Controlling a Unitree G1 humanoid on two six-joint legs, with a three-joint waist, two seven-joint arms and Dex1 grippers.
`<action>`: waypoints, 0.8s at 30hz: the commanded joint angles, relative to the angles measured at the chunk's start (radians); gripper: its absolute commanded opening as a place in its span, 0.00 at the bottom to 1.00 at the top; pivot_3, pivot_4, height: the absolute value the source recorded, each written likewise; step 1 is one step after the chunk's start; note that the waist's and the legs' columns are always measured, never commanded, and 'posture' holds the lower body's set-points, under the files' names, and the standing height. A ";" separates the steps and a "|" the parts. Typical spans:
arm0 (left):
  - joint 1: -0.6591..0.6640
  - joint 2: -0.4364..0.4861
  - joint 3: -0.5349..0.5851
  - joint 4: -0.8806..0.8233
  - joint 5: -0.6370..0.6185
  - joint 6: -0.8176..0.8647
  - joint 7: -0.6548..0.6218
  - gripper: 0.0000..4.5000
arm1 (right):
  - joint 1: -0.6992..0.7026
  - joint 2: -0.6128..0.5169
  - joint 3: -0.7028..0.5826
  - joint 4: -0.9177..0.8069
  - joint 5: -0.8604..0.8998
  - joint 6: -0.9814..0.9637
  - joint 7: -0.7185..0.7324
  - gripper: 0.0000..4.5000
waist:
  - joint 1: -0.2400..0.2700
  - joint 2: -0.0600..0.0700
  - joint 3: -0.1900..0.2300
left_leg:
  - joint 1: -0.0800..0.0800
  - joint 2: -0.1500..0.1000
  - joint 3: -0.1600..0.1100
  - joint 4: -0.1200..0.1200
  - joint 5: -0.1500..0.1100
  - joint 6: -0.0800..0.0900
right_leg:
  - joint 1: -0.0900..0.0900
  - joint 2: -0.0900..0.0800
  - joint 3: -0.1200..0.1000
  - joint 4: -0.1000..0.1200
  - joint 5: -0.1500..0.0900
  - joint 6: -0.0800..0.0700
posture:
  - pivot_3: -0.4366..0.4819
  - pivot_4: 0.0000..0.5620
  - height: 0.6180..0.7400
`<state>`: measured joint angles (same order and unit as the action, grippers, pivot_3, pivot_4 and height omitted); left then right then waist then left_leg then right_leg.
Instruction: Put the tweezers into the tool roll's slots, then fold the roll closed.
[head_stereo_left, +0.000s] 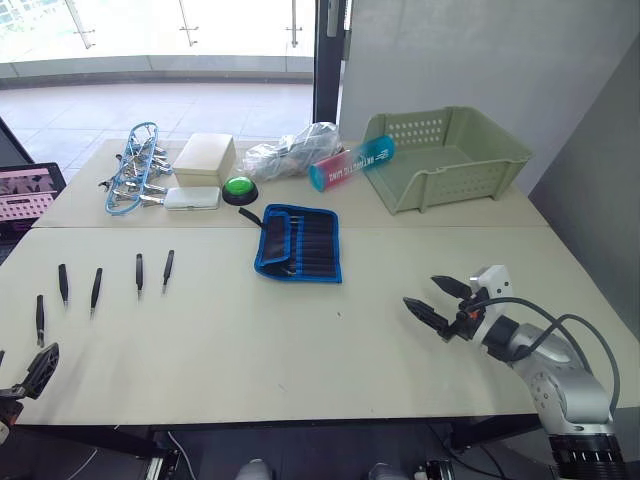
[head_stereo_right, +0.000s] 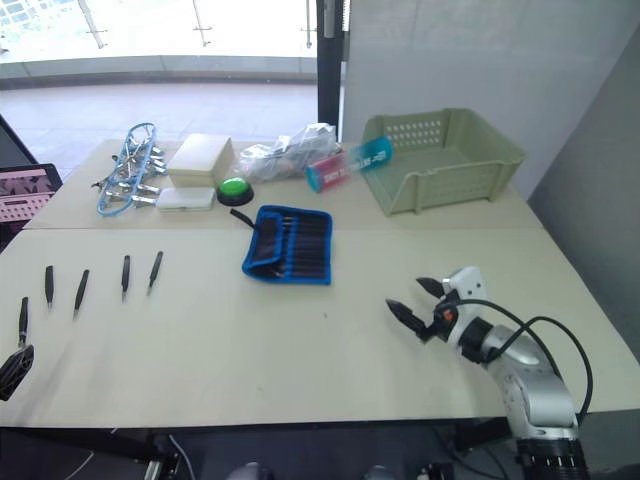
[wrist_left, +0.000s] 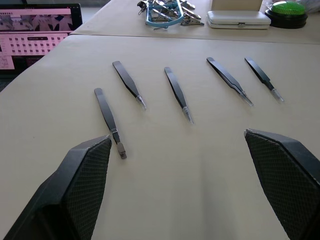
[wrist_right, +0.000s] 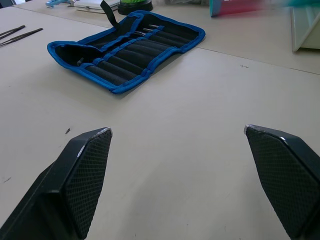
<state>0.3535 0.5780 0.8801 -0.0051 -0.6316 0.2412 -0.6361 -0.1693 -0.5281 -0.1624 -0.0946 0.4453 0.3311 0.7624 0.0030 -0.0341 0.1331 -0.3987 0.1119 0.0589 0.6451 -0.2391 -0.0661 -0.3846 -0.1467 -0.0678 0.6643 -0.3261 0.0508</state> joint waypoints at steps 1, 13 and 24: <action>0.005 -0.013 -0.013 -0.052 -0.004 -0.030 -0.013 1.00 | -0.039 0.033 0.024 -0.059 0.035 0.050 -0.028 1.00 | -0.001 0.000 0.000 | 0.000 0.000 0.000 0.000 0.000 0.000 | 0.000 0.000 0.000 0.000 0.000 0.000 | 0.48 0.27 0.81; -0.027 -0.050 -0.210 -0.327 -0.038 0.026 -0.026 1.00 | -0.387 0.447 0.255 -0.055 0.005 0.405 -0.430 1.00 | -0.019 0.000 0.000 | -0.001 0.001 0.000 0.000 0.003 -0.005 | -0.002 0.001 0.000 0.003 0.000 0.000 | 0.48 0.27 0.81; -0.064 -0.015 -0.290 -0.415 -0.053 0.082 -0.032 1.00 | -0.687 0.682 0.308 0.350 -0.074 0.417 -0.507 1.00 | -0.018 0.000 0.000 | -0.003 0.001 -0.001 0.000 0.003 -0.005 | -0.003 0.001 -0.001 0.009 0.000 0.000 | 0.48 0.27 0.81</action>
<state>0.2923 0.5499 0.5870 -0.3839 -0.6709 0.3224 -0.6597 -0.8081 0.0951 0.1477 0.2403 0.3824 0.7713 0.2611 -0.0152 -0.0343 0.1328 -0.4019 0.1128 0.0583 0.6453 -0.2356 -0.0709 -0.3878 -0.1461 -0.0686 0.6731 -0.3258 0.0505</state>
